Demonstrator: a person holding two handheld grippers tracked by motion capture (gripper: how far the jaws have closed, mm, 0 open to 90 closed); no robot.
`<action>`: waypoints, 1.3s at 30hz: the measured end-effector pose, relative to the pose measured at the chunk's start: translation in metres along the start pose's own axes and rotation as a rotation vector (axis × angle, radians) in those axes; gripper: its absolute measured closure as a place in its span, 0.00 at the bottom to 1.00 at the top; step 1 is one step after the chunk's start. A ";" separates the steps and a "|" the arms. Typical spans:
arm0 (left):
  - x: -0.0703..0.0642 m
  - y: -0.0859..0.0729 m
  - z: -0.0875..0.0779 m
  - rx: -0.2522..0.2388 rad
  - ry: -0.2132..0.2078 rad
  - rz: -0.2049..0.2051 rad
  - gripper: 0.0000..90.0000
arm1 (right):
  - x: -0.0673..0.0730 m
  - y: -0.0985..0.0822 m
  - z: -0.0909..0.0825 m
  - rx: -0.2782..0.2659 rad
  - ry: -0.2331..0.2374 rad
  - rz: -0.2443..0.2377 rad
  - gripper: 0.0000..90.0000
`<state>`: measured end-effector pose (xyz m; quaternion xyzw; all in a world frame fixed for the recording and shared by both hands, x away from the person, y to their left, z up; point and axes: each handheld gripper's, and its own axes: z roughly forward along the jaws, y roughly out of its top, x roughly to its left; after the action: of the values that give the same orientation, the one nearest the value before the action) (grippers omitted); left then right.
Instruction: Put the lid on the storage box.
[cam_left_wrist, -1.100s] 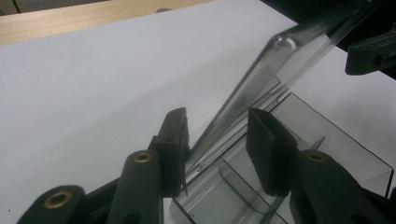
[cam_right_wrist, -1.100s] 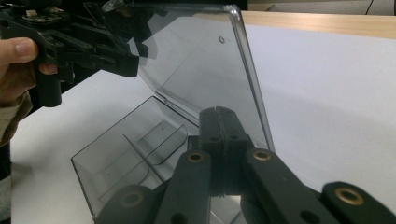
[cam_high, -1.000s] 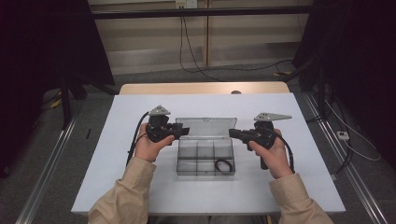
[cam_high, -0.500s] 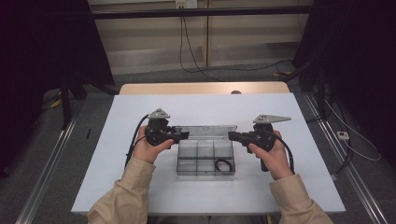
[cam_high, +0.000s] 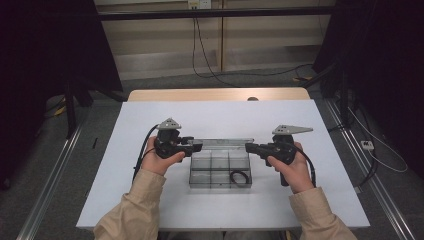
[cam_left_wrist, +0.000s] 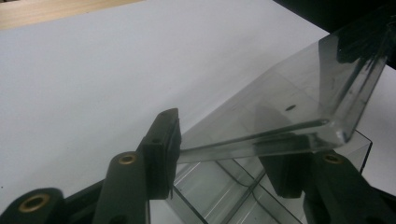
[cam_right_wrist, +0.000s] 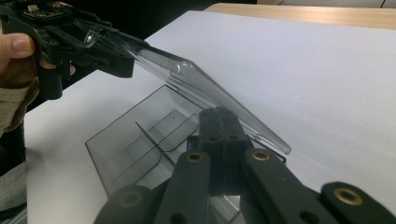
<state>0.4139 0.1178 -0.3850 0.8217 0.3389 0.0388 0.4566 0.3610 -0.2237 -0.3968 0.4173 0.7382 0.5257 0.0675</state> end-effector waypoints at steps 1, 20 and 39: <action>0.000 -0.001 0.000 -0.004 0.001 -0.004 0.54 | 0.000 0.000 0.000 0.000 0.000 0.000 1.00; 0.002 -0.012 -0.019 0.025 0.018 -0.035 0.34 | 0.005 -0.001 0.000 0.000 0.004 -0.011 1.00; -0.005 -0.022 -0.027 0.076 -0.078 -0.053 0.85 | 0.009 -0.008 -0.004 -0.005 0.003 -0.026 1.00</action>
<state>0.3887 0.1423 -0.3856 0.8300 0.3438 -0.0183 0.4389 0.3489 -0.2217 -0.3988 0.4065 0.7424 0.5274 0.0741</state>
